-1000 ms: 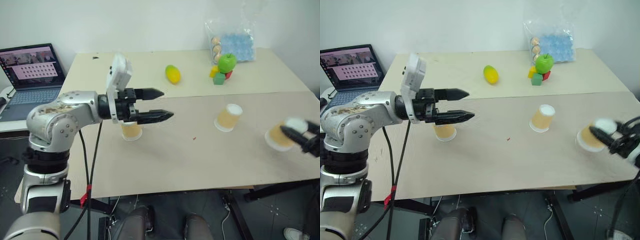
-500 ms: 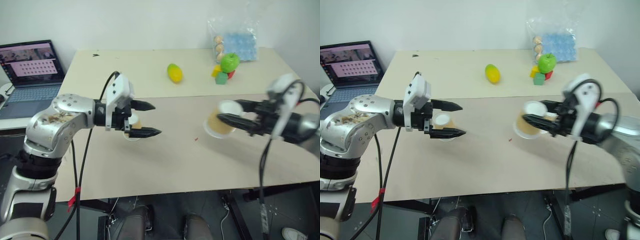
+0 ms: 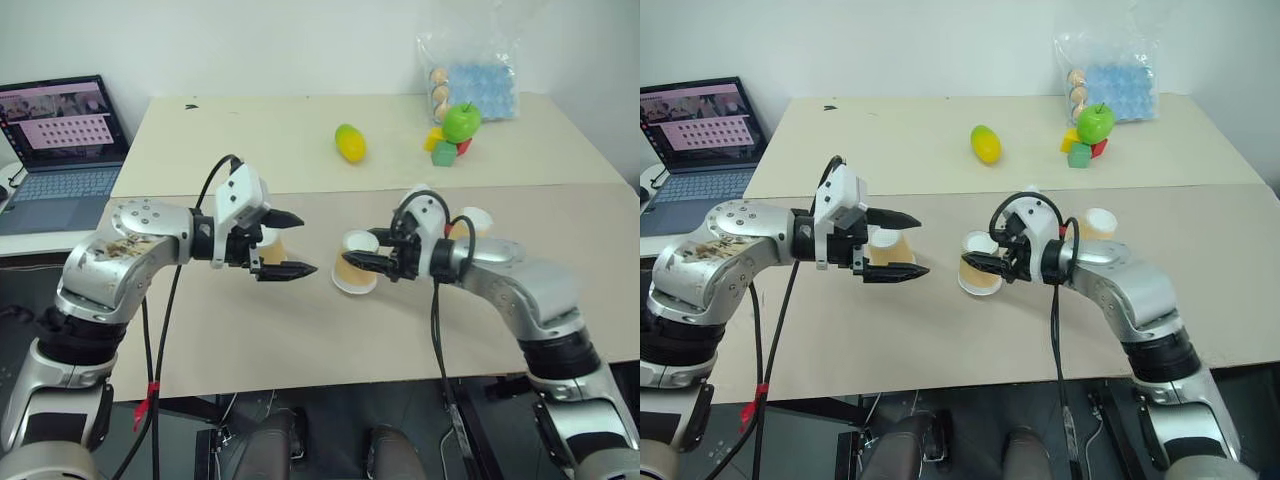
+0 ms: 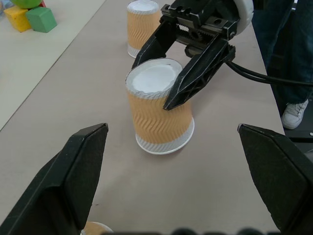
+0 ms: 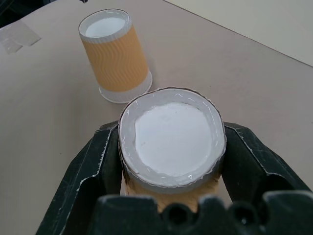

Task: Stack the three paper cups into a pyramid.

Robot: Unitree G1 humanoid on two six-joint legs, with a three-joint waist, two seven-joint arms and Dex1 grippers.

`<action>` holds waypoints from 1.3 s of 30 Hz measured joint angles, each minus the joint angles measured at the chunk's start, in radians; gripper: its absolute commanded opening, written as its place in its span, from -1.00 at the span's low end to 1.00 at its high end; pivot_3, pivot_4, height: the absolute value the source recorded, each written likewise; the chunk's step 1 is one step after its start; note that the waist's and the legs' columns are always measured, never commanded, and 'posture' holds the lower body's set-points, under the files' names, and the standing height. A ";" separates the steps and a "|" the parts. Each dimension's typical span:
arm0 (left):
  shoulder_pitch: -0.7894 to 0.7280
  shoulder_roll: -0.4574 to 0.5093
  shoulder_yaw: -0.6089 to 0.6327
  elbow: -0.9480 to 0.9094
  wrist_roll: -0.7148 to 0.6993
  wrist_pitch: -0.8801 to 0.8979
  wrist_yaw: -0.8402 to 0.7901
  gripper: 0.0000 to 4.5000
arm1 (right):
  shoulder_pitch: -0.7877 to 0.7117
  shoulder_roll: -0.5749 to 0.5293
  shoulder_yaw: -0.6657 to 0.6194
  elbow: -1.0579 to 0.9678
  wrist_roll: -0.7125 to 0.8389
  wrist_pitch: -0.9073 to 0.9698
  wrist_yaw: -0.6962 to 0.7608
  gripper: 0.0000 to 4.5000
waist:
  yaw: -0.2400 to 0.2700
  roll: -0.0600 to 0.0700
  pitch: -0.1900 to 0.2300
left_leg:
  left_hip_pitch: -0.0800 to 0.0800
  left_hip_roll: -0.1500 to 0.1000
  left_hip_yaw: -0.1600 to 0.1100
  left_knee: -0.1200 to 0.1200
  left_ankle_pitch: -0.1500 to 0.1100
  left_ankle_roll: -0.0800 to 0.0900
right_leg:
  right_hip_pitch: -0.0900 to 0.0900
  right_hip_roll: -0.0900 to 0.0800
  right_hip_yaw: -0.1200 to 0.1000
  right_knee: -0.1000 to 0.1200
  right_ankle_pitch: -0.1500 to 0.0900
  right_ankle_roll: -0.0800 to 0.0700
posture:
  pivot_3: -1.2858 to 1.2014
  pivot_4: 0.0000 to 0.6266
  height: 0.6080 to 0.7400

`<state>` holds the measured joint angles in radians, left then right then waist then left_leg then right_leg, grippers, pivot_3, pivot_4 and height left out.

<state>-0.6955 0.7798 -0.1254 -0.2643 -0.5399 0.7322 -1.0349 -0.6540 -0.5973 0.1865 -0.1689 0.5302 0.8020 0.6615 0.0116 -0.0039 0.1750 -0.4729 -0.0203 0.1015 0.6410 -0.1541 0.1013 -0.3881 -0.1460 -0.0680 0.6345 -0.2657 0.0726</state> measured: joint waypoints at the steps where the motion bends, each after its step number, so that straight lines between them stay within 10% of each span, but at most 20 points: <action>1: 0.001 -0.001 0.001 -0.004 -0.002 0.003 0.003 1.00 | -0.004 0.001 0.001 0.013 -0.011 -0.009 0.008 0.22 | 0.000 0.000 0.000 | 0.000 0.000 0.000 0.000 0.000 0.000 | 0.000 0.000 0.000 0.000 0.000 0.000 | 0.03 -0.52 1.00; 10: 0.027 -0.004 0.026 -0.044 -0.014 0.037 0.036 1.00 | -0.021 0.011 0.004 0.120 -0.116 -0.086 0.078 0.22 | -0.004 0.000 0.000 | 0.001 0.000 0.003 0.001 0.001 -0.001 | 0.000 0.000 0.002 0.007 0.000 0.000 | 0.03 -0.52 1.00; 14: 0.028 -0.010 0.027 -0.052 -0.015 0.038 0.042 1.00 | -0.006 0.014 -0.004 0.111 -0.116 -0.086 0.097 0.97 | -0.002 0.000 0.000 | 0.002 0.000 0.003 0.001 0.001 -0.002 | -0.001 0.000 0.001 0.007 0.000 0.000 | 0.03 -0.52 1.00; 23: 0.027 -0.029 0.026 -0.048 -0.013 0.038 0.041 1.00 | 0.024 -0.003 -0.062 0.030 -0.087 -0.044 0.102 0.99 | -0.001 0.000 0.000 | 0.002 0.000 0.003 0.001 -0.002 -0.007 | -0.001 0.000 0.002 0.008 0.000 0.000 | 0.03 -0.52 1.00; 32: 0.024 -0.051 0.012 -0.025 -0.008 0.030 0.028 1.00 | 0.101 -0.322 -0.483 -0.106 0.156 0.104 0.250 0.99 | 0.018 0.000 0.000 | 0.000 0.000 0.003 0.002 -0.002 -0.004 | 0.001 -0.002 0.001 0.006 0.000 0.000 | 0.03 -0.52 1.00; 39: 0.017 -0.066 0.008 -0.002 -0.002 0.028 0.020 1.00 | 0.476 -0.356 -0.668 -0.026 -0.022 -0.001 0.172 0.99 | 0.016 -0.007 -0.005 | 0.003 0.001 0.008 0.003 -0.004 -0.004 | 0.002 -0.003 0.007 0.008 0.002 0.001 | 0.03 -0.52 1.00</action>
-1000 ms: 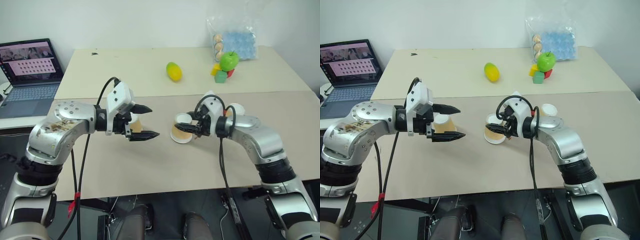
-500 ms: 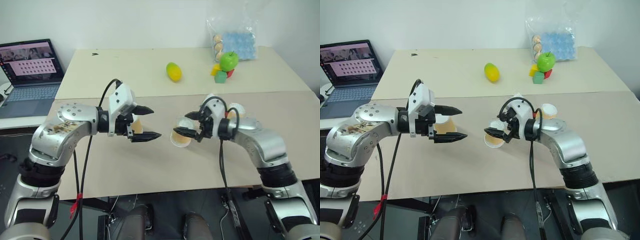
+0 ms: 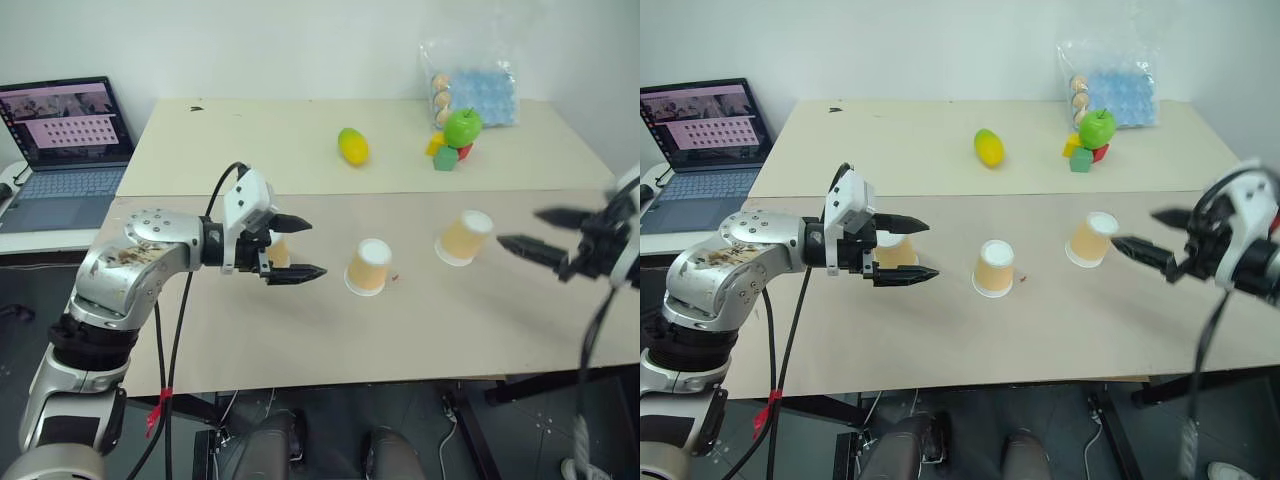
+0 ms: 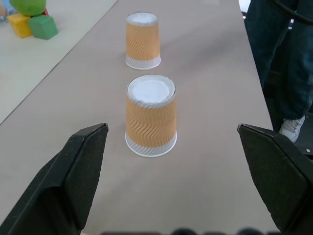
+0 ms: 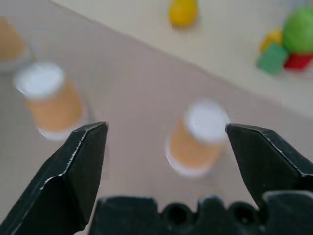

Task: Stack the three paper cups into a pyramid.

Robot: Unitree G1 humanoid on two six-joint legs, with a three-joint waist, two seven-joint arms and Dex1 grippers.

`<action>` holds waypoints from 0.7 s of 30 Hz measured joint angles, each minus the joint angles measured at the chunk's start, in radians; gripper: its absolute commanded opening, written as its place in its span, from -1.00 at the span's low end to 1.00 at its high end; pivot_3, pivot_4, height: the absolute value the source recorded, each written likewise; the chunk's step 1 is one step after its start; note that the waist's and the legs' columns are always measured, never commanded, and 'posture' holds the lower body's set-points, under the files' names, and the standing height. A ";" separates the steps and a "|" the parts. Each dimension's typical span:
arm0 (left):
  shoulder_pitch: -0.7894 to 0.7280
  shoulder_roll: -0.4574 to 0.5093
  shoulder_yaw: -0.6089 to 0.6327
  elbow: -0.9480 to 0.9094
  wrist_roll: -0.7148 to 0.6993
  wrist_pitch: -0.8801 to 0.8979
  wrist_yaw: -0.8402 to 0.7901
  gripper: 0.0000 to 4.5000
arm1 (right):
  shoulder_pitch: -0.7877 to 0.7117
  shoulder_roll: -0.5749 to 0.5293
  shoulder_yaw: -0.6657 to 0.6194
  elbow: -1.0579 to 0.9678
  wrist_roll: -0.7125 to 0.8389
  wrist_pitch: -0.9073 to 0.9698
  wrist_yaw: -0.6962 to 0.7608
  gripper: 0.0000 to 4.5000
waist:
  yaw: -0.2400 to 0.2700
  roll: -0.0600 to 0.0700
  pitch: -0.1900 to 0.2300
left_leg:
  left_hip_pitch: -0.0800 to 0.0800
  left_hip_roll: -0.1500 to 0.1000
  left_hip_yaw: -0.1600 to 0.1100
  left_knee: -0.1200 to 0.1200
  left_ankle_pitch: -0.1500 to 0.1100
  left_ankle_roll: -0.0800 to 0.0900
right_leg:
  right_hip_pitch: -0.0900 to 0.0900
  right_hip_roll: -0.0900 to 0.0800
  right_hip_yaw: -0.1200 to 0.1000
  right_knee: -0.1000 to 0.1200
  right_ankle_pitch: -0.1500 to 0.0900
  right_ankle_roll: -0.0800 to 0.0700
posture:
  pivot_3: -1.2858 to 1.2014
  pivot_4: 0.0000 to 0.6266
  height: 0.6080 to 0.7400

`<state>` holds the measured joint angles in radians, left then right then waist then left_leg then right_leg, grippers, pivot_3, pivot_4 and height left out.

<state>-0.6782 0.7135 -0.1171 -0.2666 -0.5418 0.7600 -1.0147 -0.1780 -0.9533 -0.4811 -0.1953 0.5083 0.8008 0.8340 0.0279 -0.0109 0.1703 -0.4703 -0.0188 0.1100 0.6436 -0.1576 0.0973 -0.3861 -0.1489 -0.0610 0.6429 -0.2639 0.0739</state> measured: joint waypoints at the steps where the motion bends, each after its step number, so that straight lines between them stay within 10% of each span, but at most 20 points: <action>1: -0.005 -0.003 -0.002 0.001 0.001 0.000 -0.002 1.00 | 0.035 0.026 -0.002 0.012 -0.021 -0.025 -0.021 0.99 | -0.003 0.000 0.000 | 0.001 0.000 0.000 0.000 0.001 0.000 | 0.000 0.000 0.001 0.001 0.000 0.000 | 0.03 -0.52 1.00; 21: -0.042 -0.024 -0.020 0.038 0.029 -0.020 -0.020 1.00 | -0.230 0.294 0.141 0.410 -0.123 -0.402 -0.146 0.99 | -0.023 0.002 0.001 | 0.004 0.000 0.001 0.000 0.001 0.000 | -0.002 0.001 0.003 -0.001 0.001 0.001 | 0.03 -0.52 1.00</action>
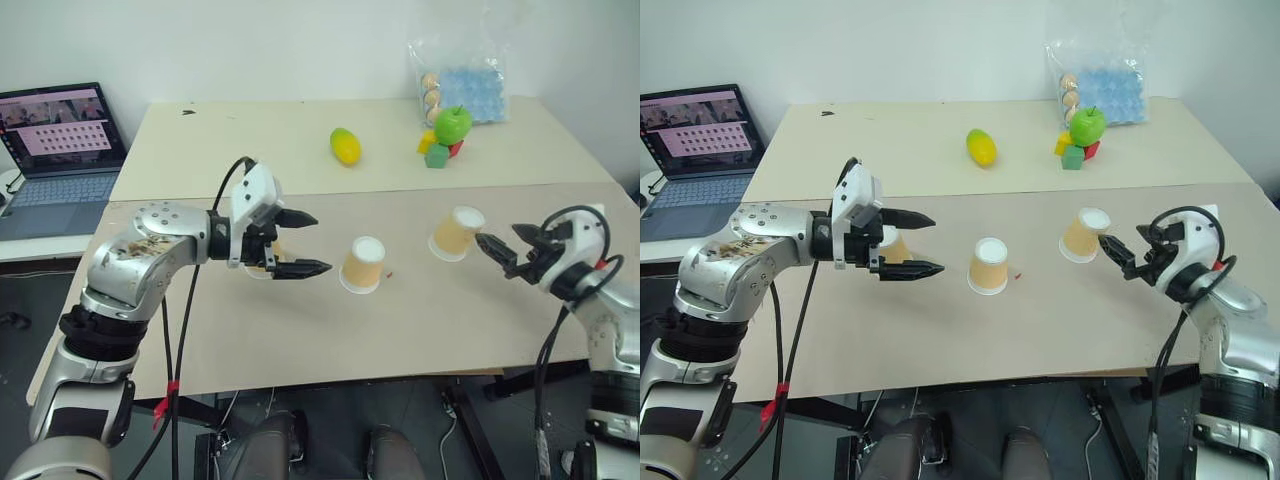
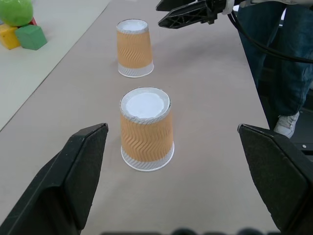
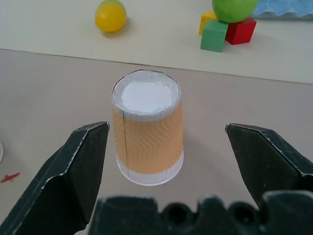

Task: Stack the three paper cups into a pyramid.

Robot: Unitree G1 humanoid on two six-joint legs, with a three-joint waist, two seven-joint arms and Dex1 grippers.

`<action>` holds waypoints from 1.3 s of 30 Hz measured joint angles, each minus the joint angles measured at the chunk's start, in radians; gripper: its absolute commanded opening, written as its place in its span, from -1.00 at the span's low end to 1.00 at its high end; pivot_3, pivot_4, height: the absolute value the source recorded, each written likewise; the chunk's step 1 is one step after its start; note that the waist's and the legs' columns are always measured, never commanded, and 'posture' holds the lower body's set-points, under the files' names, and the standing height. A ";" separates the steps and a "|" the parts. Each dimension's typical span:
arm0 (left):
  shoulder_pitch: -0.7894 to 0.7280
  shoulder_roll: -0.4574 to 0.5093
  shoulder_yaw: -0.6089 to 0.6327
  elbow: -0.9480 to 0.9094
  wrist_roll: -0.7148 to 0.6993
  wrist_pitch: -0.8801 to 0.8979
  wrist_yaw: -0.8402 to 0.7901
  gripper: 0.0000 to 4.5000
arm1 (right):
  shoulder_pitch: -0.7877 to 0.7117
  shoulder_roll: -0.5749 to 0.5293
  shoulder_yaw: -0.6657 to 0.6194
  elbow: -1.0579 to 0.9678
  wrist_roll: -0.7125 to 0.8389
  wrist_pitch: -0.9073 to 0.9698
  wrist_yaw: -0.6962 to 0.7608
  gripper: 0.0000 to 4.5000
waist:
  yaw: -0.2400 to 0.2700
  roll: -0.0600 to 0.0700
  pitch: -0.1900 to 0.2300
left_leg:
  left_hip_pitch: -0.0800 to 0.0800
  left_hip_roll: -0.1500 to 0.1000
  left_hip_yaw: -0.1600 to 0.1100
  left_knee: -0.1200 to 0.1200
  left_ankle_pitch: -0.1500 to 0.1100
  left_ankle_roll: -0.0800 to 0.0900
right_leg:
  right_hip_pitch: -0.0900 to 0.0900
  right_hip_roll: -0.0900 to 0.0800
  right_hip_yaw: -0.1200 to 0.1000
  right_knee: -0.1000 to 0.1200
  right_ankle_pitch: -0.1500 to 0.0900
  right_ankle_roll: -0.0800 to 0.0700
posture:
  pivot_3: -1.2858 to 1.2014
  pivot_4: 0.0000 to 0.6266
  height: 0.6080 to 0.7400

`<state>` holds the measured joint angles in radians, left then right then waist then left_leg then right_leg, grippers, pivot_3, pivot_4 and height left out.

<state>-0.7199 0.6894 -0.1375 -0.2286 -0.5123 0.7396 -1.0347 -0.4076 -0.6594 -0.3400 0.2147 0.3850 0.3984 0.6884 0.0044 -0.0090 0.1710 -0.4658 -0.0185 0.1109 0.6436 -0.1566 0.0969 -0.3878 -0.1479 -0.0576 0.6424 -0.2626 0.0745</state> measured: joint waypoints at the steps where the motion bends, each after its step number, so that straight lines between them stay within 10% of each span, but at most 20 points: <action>1: 0.000 0.002 0.000 -0.003 0.000 0.001 0.002 1.00 | -0.019 0.001 0.018 0.027 -0.010 -0.012 0.007 0.99 | -0.001 0.000 0.000 | 0.000 0.000 0.000 0.000 0.000 0.000 | 0.000 0.000 0.000 0.000 0.000 0.000 | 0.03 -0.52 1.00; 18: 0.011 0.014 0.011 -0.036 -0.003 0.011 0.037 1.00 | -0.235 0.062 0.136 0.354 -0.095 -0.176 0.051 0.99 | -0.014 0.000 0.000 | 0.000 0.000 0.001 0.000 0.000 0.000 | 0.000 0.000 0.000 0.000 0.000 0.000 | 0.03 -0.52 1.00; 24: 0.013 0.016 0.011 -0.038 -0.003 0.022 0.041 1.00 | -0.246 0.071 0.139 0.388 -0.112 -0.204 0.058 0.26 | -0.016 0.000 0.000 | 0.000 0.000 0.001 0.000 0.000 0.000 | 0.000 0.000 0.000 0.001 0.000 0.000 | 0.03 -0.52 1.00; 27: 0.013 0.015 0.011 -0.039 -0.003 0.022 0.041 1.00 | -0.246 0.071 0.139 0.388 -0.117 -0.209 0.056 0.26 | -0.017 0.000 0.000 | 0.000 0.000 0.001 0.000 0.000 0.000 | 0.000 0.000 0.000 0.001 0.000 0.000 | 0.03 -0.52 1.00; 39: 0.015 0.012 0.009 -0.041 -0.001 0.022 0.039 1.00 | -0.142 -0.094 0.133 -0.097 0.017 0.067 0.208 0.26 | -0.014 0.002 0.001 | 0.000 0.001 0.001 -0.001 0.000 0.000 | 0.000 0.000 0.001 0.000 0.000 0.000 | 0.03 -0.52 1.00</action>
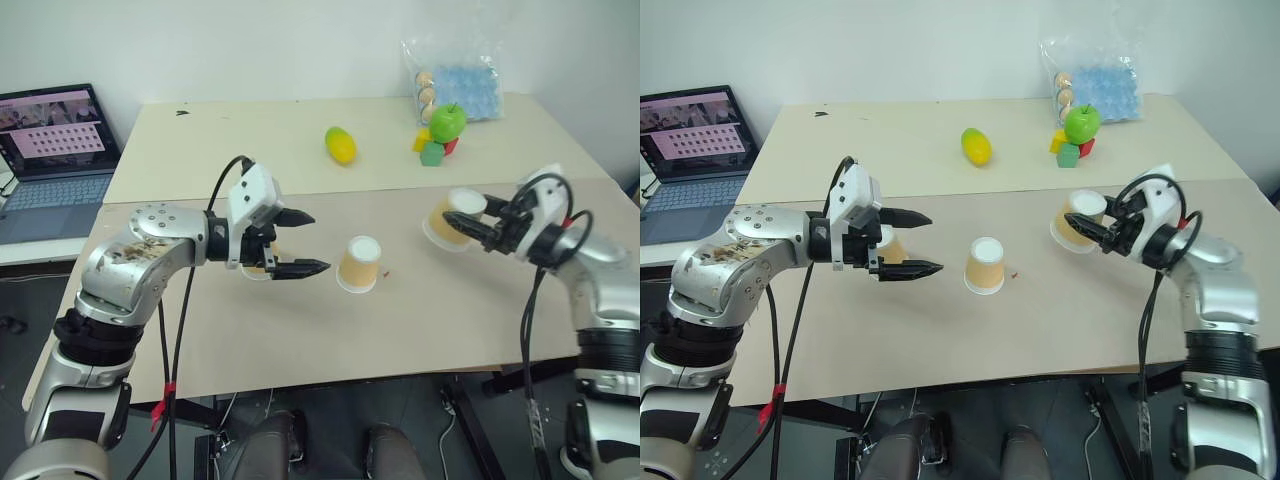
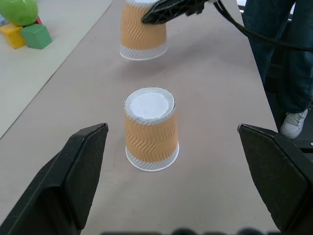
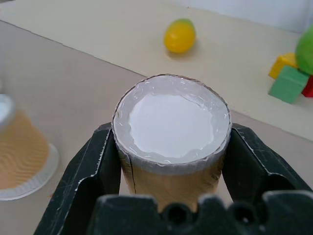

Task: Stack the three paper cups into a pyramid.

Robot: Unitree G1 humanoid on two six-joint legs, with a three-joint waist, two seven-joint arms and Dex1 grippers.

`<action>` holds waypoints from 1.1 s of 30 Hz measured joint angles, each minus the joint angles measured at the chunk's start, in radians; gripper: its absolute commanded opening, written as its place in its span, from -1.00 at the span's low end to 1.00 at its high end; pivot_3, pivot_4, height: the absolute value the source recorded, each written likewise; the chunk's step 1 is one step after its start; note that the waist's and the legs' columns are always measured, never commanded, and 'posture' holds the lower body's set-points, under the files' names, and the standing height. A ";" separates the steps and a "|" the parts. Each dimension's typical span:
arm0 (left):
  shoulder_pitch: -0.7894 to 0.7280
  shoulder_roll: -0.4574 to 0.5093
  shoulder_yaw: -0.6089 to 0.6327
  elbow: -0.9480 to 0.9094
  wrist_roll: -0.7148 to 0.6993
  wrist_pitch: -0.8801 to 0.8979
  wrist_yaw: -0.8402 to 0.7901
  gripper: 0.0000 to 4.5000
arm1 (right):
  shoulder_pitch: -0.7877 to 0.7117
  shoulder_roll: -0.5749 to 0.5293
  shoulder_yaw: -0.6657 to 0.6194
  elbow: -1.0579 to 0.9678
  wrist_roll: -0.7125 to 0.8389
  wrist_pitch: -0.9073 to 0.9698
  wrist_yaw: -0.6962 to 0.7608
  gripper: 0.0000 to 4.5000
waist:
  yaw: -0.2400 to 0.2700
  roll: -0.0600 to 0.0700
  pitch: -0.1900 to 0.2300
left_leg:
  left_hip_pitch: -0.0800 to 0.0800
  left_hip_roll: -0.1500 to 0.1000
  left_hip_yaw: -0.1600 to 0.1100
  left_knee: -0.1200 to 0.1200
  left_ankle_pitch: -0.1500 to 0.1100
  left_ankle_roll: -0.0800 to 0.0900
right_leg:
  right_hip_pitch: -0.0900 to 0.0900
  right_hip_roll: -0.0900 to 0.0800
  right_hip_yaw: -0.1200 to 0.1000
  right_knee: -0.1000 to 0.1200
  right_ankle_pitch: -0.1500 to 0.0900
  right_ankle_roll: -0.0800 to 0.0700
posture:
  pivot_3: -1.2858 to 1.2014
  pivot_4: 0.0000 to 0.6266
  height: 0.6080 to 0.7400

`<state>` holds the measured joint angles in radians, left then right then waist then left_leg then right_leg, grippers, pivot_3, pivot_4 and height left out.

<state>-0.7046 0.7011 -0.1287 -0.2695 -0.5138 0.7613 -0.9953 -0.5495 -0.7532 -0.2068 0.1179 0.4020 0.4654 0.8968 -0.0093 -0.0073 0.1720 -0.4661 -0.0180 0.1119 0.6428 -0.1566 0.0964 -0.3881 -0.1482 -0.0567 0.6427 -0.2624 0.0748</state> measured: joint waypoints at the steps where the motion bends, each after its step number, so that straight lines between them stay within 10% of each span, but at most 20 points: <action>1: 0.001 -0.001 0.000 -0.002 0.000 -0.001 -0.001 1.00 | 0.022 -0.026 -0.002 -0.047 0.021 0.030 0.020 0.26 | 0.002 0.000 0.000 | 0.000 0.000 0.000 0.000 0.000 0.000 | 0.000 0.000 0.000 0.000 0.000 0.000 | 0.03 -0.52 1.00; 11: 0.001 -0.009 -0.008 0.009 0.004 -0.019 -0.012 1.00 | 0.170 -0.091 0.074 -0.333 0.150 0.241 0.097 0.26 | 0.010 0.000 0.000 | 0.000 0.000 0.000 0.000 -0.004 0.006 | -0.001 -0.003 0.000 -0.002 0.002 0.000 | 0.03 -0.52 1.00; 33: -0.001 0.005 -0.008 -0.008 0.002 -0.012 0.003 1.00 | 0.001 0.051 0.246 0.008 -0.036 0.017 0.148 0.26 | 0.017 0.000 0.000 | 0.000 0.000 0.001 0.000 -0.001 0.001 | -0.001 -0.001 -0.001 -0.002 0.002 0.000 | 0.03 -0.52 1.00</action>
<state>-0.7058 0.7061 -0.1365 -0.2776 -0.5123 0.7491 -0.9920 -0.5480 -0.7022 0.0388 0.1261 0.3656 0.4821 1.0447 0.0081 -0.0075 0.1720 -0.4663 -0.0184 0.1129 0.6428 -0.1575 0.0977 -0.3889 -0.1494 -0.0575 0.6404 -0.2605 0.0748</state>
